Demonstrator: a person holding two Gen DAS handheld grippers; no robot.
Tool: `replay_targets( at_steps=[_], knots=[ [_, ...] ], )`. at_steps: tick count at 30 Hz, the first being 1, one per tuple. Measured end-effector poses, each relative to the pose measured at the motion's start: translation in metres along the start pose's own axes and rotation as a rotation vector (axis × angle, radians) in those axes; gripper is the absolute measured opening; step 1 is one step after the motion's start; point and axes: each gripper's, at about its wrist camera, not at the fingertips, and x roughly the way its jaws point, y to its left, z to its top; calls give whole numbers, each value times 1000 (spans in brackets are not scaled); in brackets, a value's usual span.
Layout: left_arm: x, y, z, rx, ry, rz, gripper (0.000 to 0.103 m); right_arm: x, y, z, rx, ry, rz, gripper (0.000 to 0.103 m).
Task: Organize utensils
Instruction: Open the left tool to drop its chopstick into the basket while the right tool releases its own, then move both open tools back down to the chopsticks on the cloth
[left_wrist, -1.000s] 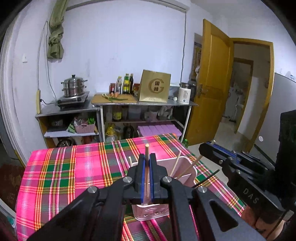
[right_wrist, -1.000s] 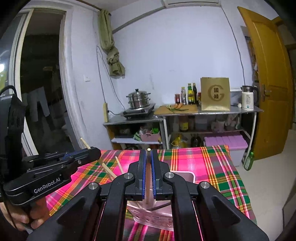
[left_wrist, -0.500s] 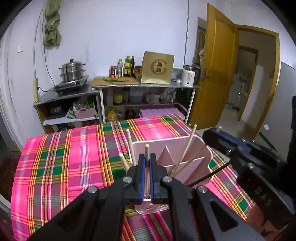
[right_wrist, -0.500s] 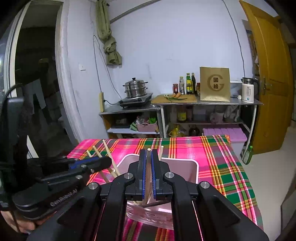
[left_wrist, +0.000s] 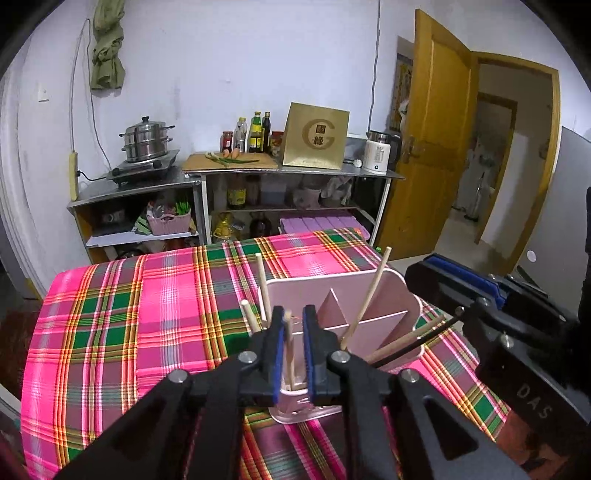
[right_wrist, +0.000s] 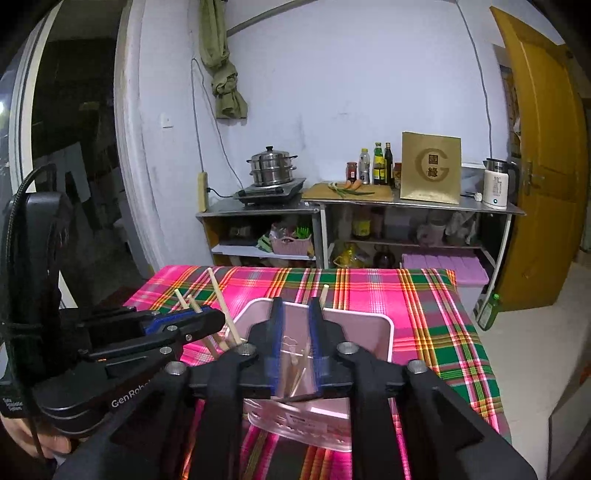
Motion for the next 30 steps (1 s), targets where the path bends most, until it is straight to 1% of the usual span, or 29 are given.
replay_targets(
  at_steps=[2, 6, 8, 11, 15, 20, 24, 28, 30],
  knots=[
    [-6, 1, -1, -1, -11, -2, 18, -5, 0, 1, -3, -6, -2, 18],
    [-23, 2, -3, -13, -35, -17, 21, -19, 0, 1, -1, -25, 4, 18],
    [-35, 3, -8, -22, -50, -24, 24, -29, -1, -1, -4, -32, 2, 18],
    [-54, 3, -21, -29, -68, -28, 25, -50, -2, -10, -7, -43, 9, 18],
    [-77, 3, -47, -42, -72, -20, 29, -77, -2, -27, -17, -46, 17, 18],
    [-99, -2, -89, -52, -58, 0, 35, -118, -5, -64, -7, -48, 31, 18],
    [-113, -10, -125, -53, -35, -1, 36, -139, -5, -89, -13, -29, 30, 18],
    [-125, -17, -154, -62, -15, -3, 40, -158, -3, -117, -12, 2, 29, 19],
    [-131, -19, -166, -69, -7, -2, 40, -164, -3, -127, -13, 15, 29, 19]
  ],
)
